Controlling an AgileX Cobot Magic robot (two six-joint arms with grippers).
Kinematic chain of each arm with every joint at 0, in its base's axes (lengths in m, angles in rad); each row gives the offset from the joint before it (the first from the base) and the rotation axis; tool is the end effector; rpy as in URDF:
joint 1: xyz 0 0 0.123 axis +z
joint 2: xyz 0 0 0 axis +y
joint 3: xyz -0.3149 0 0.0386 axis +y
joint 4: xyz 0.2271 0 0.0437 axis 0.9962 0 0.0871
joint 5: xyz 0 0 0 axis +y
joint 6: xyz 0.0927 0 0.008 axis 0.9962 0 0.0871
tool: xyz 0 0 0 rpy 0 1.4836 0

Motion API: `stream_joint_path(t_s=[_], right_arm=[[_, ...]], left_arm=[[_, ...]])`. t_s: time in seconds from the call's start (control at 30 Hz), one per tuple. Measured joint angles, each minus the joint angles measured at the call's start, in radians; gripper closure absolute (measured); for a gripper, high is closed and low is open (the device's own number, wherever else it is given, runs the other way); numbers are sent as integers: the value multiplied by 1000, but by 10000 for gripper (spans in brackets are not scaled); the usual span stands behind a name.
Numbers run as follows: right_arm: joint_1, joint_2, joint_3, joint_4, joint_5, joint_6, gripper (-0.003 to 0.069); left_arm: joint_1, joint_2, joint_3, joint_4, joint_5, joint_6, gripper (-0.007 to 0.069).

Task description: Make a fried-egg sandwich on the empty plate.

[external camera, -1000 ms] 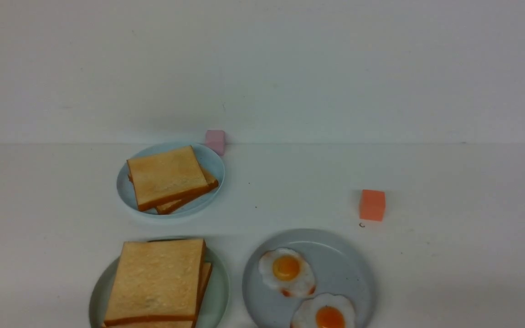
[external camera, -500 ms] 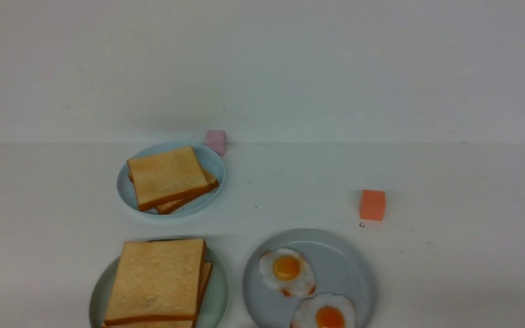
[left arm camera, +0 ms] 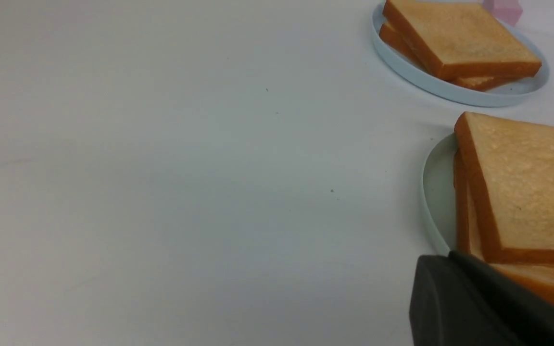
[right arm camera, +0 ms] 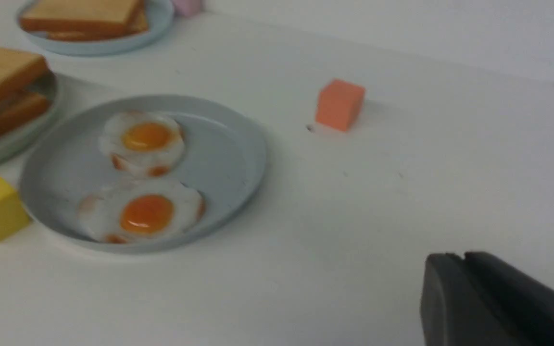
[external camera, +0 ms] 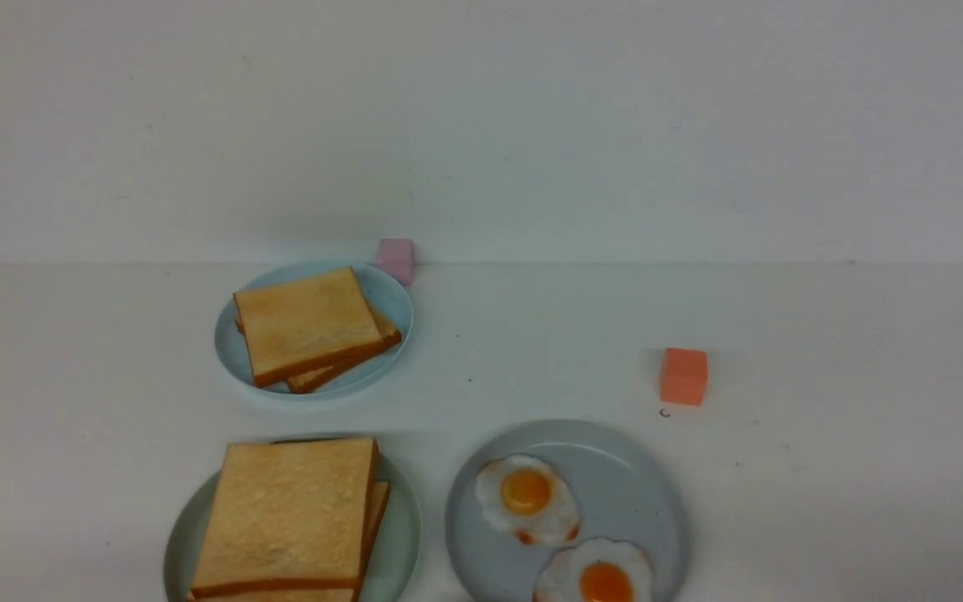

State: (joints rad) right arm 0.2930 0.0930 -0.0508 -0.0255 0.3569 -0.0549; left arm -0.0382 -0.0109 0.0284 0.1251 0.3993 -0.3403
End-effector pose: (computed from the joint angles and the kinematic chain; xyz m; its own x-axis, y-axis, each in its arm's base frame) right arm 0.0072 0.0013 0.1961 -0.2707 -0.1639 -0.9486 -0.3029 0.9498 -0.0776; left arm 0.0007 0.0045 0.1680 -0.3110 -0.2111 -0.9267 -0.0791 0.9774 -0.1961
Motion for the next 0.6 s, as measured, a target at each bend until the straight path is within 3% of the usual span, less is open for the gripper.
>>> stream_joint_path(t_s=[0.23, 0.6], right_arm=[[-139, -103, 67, 4, 37, 0, 579], [-160, -104, 67, 4, 37, 24, 568]], left_arm=[[1, 0, 0, 0, -3, 1, 603], [1, -1, 0, 0, -3, 1, 592]])
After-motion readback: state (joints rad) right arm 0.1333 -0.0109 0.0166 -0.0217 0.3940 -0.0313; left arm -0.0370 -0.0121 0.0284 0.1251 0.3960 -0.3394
